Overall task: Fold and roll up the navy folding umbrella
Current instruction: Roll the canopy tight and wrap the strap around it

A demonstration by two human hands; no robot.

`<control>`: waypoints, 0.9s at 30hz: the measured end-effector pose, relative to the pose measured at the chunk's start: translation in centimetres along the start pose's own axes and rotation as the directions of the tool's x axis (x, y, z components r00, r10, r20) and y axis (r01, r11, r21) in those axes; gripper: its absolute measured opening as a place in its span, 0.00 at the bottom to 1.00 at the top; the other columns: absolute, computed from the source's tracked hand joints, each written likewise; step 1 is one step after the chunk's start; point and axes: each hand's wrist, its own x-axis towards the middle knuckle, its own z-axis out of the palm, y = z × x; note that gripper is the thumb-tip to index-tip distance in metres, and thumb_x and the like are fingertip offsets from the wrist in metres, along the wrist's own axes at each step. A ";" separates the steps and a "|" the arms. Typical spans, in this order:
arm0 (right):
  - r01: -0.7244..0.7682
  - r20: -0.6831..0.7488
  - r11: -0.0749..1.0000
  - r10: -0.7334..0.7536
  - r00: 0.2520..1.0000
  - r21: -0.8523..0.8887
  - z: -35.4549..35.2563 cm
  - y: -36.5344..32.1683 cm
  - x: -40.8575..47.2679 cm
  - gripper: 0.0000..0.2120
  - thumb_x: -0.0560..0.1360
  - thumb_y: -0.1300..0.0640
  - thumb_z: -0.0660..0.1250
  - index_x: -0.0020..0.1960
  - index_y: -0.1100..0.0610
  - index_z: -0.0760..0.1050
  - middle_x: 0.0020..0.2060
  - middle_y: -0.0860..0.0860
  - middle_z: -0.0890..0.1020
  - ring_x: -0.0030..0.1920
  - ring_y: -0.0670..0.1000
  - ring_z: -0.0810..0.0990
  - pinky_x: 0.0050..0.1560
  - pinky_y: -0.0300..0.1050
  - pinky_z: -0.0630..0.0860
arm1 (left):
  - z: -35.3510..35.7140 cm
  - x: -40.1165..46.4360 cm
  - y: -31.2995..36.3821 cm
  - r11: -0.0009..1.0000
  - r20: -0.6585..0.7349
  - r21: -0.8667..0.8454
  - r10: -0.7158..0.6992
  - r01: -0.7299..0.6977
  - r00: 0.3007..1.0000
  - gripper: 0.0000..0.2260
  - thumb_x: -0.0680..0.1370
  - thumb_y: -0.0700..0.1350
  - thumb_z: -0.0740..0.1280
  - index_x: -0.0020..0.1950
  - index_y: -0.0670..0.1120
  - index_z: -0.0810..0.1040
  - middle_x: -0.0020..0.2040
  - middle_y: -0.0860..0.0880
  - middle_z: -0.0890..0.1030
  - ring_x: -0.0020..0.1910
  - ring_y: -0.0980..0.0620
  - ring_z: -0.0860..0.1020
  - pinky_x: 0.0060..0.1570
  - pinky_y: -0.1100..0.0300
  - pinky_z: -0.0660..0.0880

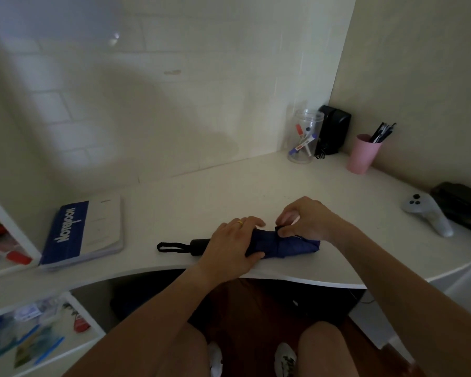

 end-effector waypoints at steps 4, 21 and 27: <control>-0.039 0.311 0.997 0.015 0.950 0.072 -0.8 0.9 0.2 0.11 0.77 0.52 0.70 0.58 0.52 0.84 0.54 0.48 0.86 0.57 0.51 0.82 0.62 0.44 0.76 | -0.1 0.8 0.0 0.999 0.082 0.027 0.019 -0.022 0.996 0.25 0.74 0.54 0.72 0.69 0.50 0.75 0.60 0.48 0.77 0.59 0.48 0.76 0.57 0.52 0.75; 0.178 -0.273 0.978 -0.200 0.941 -0.104 1.7 2.3 -2.6 0.11 0.73 0.51 0.74 0.56 0.47 0.82 0.53 0.46 0.83 0.55 0.49 0.79 0.54 0.42 0.73 | -1.0 3.7 4.7 0.925 0.222 0.356 -0.220 0.132 0.950 0.24 0.78 0.66 0.63 0.56 0.45 0.75 0.54 0.45 0.80 0.50 0.44 0.80 0.47 0.52 0.73; 0.216 -0.754 0.945 0.045 0.656 0.245 7.7 -5.0 -8.8 0.23 0.80 0.49 0.65 0.73 0.48 0.66 0.65 0.47 0.70 0.60 0.45 0.74 0.56 0.43 0.75 | -3.4 4.0 7.7 0.412 0.108 -0.792 -0.632 0.451 0.767 0.19 0.79 0.59 0.68 0.62 0.47 0.74 0.57 0.46 0.83 0.52 0.50 0.82 0.55 0.52 0.80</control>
